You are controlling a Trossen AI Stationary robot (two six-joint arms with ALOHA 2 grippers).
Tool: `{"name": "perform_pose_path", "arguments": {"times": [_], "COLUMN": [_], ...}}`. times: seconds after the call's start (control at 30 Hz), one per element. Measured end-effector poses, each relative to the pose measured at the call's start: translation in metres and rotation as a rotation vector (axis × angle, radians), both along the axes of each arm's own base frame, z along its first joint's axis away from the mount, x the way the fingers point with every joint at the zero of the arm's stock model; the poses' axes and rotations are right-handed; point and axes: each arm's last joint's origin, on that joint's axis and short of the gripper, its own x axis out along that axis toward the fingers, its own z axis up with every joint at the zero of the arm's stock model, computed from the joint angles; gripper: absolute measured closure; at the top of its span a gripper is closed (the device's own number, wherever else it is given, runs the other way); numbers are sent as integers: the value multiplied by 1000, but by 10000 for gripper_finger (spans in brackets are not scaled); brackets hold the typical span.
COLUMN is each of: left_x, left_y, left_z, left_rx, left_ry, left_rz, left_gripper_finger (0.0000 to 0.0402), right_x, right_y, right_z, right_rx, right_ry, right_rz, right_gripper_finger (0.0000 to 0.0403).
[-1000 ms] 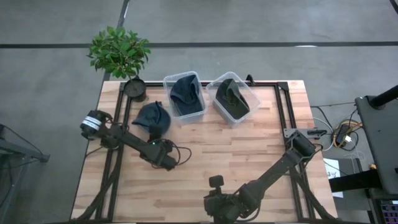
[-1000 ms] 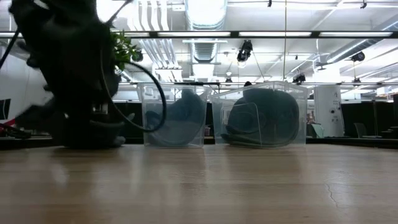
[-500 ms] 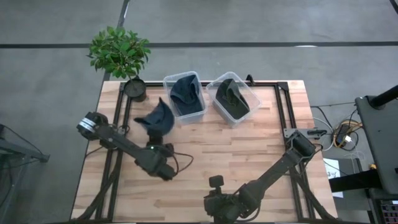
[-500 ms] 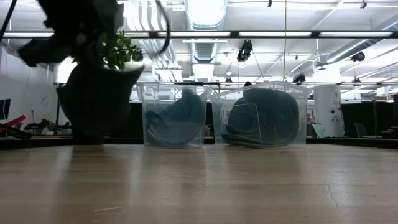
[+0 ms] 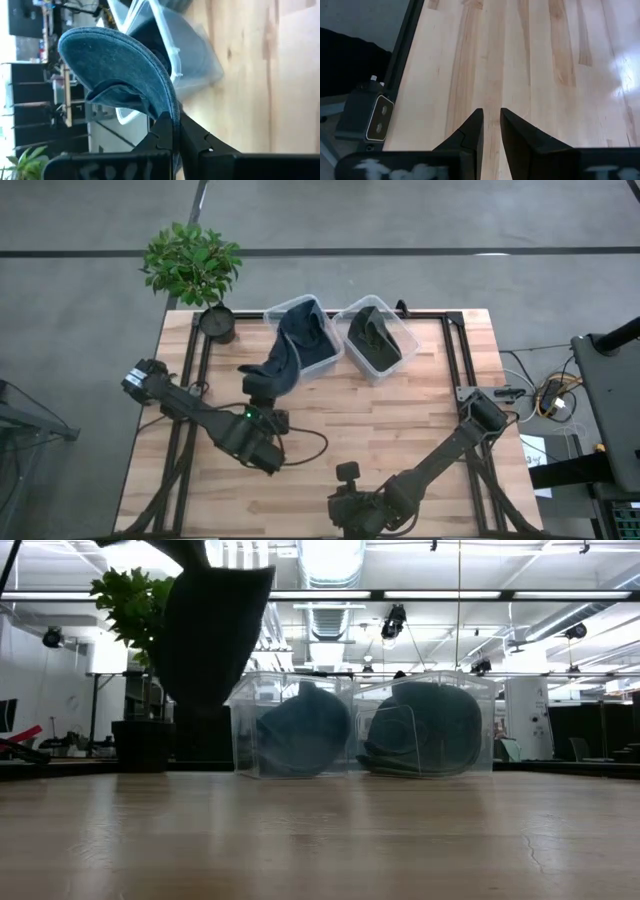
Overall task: Pick & Place hat
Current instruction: Put the blue cap into the left transparent bin
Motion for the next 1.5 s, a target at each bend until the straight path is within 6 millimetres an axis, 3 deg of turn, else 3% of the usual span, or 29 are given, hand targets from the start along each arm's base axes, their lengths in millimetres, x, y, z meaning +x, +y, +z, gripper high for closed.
{"name": "perform_pose_path", "arguments": {"times": [0.1, 0.23, 0.5, 0.83, 1.03, 1.13, 1.37, 1.5], "left_x": [2, 4, 10, 45, 72, 84, 79, 77], "left_y": [-1, 0, 12, 71, 93, 100, 111, 110], "left_z": [14, 27, 30, -7, -43, -57, -81, -86], "left_rx": [0, 142, 420, 432, 475, 411, 443, 371], "left_ry": [-18, -46, -22, 46, 123, 85, 189, 187], "left_rz": [-29, -84, -105, 61, 29, -45, -72, -119], "left_gripper_finger": [395, 395, 395, 395, 395, 395, 395, 394], "right_x": [0, 0, 0, 1, 1, 0, -2, -3], "right_y": [0, 0, 0, -1, -1, -1, -3, -4], "right_z": [0, 0, 0, 0, 0, -2, -10, -13], "right_rx": [0, 0, 5, 14, 13, 9, 3, -2], "right_ry": [0, 0, -1, -4, -3, 2, 20, 29], "right_rz": [0, 0, -6, -16, -15, -15, -28, -31], "right_gripper_finger": [346, 346, 346, 346, 346, 346, 346, 346]}}
